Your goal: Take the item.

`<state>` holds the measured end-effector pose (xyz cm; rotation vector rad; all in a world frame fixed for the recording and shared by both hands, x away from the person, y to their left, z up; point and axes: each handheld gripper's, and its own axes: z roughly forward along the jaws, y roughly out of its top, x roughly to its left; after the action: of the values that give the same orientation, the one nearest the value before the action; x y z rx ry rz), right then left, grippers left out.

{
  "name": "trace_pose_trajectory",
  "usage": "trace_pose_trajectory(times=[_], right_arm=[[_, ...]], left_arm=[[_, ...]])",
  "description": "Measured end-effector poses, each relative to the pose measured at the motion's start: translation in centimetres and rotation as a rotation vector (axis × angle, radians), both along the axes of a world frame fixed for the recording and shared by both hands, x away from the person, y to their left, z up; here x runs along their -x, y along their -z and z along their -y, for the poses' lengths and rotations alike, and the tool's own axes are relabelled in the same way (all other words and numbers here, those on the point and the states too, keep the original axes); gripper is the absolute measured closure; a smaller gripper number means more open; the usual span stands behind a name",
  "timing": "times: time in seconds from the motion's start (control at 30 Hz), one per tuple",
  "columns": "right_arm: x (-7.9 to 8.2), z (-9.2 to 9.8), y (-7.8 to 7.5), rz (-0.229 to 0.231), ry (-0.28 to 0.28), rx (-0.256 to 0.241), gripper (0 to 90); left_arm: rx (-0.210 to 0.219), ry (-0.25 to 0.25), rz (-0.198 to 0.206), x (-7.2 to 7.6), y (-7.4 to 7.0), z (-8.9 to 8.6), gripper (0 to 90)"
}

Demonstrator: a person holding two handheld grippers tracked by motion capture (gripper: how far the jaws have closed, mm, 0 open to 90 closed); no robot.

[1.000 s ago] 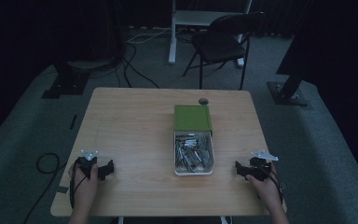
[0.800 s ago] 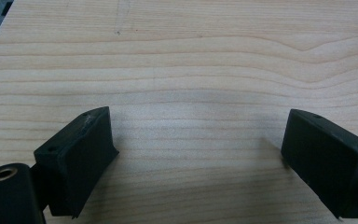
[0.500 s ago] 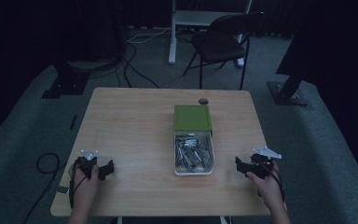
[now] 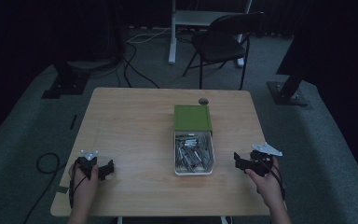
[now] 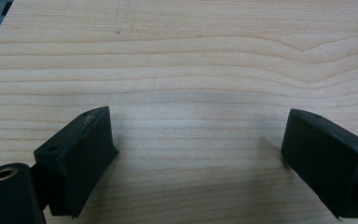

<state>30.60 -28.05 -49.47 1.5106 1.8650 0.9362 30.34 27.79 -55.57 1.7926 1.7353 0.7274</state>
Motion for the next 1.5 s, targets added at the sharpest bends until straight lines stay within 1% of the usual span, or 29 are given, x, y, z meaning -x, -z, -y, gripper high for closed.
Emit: trace_pose_trajectory(times=[0.07,0.1,0.2,0.4,0.63,0.7,0.73,0.77,0.87,0.9,0.93,1.03,1.07,1.1,1.17,1.23,1.27,1.3,1.33,1.37,1.43,1.47,1.5], right_arm=[[0.0,-0.1,-0.2,0.002,-0.002,-0.004,11.7],[0.1,-0.3,-0.6,0.011,-0.012,-0.008,11.7],[0.3,-0.6,-1.1,0.02,-0.029,-0.022,11.7],[0.9,-1.7,-2.6,0.056,-0.064,-0.037,11.7],[1.5,-3.6,-4.6,0.096,-0.137,-0.058,11.7],[1.6,-4.1,-5.0,0.102,-0.161,-0.065,11.7],[1.6,-4.1,-5.0,0.102,-0.161,-0.065,11.7],[1.7,-4.8,-5.3,0.104,-0.189,-0.073,11.7],[1.8,-5.5,-5.6,0.114,-0.218,-0.062,11.7],[1.8,-5.5,-5.6,0.114,-0.218,-0.062,11.7],[2.0,-6.3,-5.8,0.12,-0.246,-0.064,11.7],[2.1,-7.2,-6.1,0.125,-0.286,-0.07,11.7],[2.1,-7.2,-6.1,0.125,-0.286,-0.07,11.7],[2.1,-7.8,-6.2,0.127,-0.312,-0.07,11.7],[2.2,-8.4,-6.2,0.126,-0.331,-0.067,14.5],[2.4,-8.9,-6.1,0.126,-0.354,-0.068,14.6],[2.4,-8.9,-6.1,0.126,-0.354,-0.068,14.6],[2.5,-9.6,-6.0,0.126,-0.384,-0.059,14.6],[2.5,-9.6,-6.0,0.126,-0.384,-0.059,14.6],[2.7,-10.2,-6.0,0.131,-0.412,-0.053,14.6],[2.9,-10.8,-5.9,0.129,-0.439,-0.061,14.6],[2.9,-10.8,-5.9,0.129,-0.439,-0.061,14.6],[3.0,-11.3,-5.9,0.136,-0.451,-0.055,19.5]], left_arm=[[0.0,0.0,0.0,0.0,0.0,0.0,9.9],[0.0,0.0,0.0,0.0,0.0,0.0,9.9],[0.001,0.0,0.0,0.0,0.0,0.0,9.9],[0.001,0.0,0.0,0.0,0.0,0.0,9.9],[0.001,0.0,0.001,0.0,0.0,0.0,9.9],[0.0,0.0,0.0,0.0,0.0,0.0,9.9],[0.0,0.0,0.0,0.0,0.0,0.0,9.8],[0.001,0.0,0.0,0.0,0.0,0.0,9.9],[0.001,0.0,0.001,0.0,0.0,0.0,9.9],[0.001,0.0,0.001,0.0,0.0,0.0,9.9],[0.001,0.0,0.001,0.0,0.0,0.0,9.9],[0.0,0.0,0.001,0.0,0.0,0.0,9.9],[0.0,0.0,0.001,0.0,0.0,0.0,9.9],[0.001,0.0,0.001,0.0,0.0,0.0,9.9],[0.001,0.0,0.0,0.0,0.0,0.0,9.9],[0.001,0.0,0.001,0.0,0.0,0.0,9.8],[0.001,0.0,0.001,0.0,0.0,0.0,9.9],[0.001,0.0,0.001,0.0,0.0,0.0,9.8],[0.001,0.0,0.001,0.0,0.0,0.0,9.8],[0.0,0.0,0.001,0.0,0.0,0.0,9.8],[0.001,0.0,0.001,0.0,0.0,0.0,9.8],[0.001,0.0,0.001,0.0,0.0,0.0,9.9],[0.001,0.0,0.001,0.0,0.0,0.0,9.8]])
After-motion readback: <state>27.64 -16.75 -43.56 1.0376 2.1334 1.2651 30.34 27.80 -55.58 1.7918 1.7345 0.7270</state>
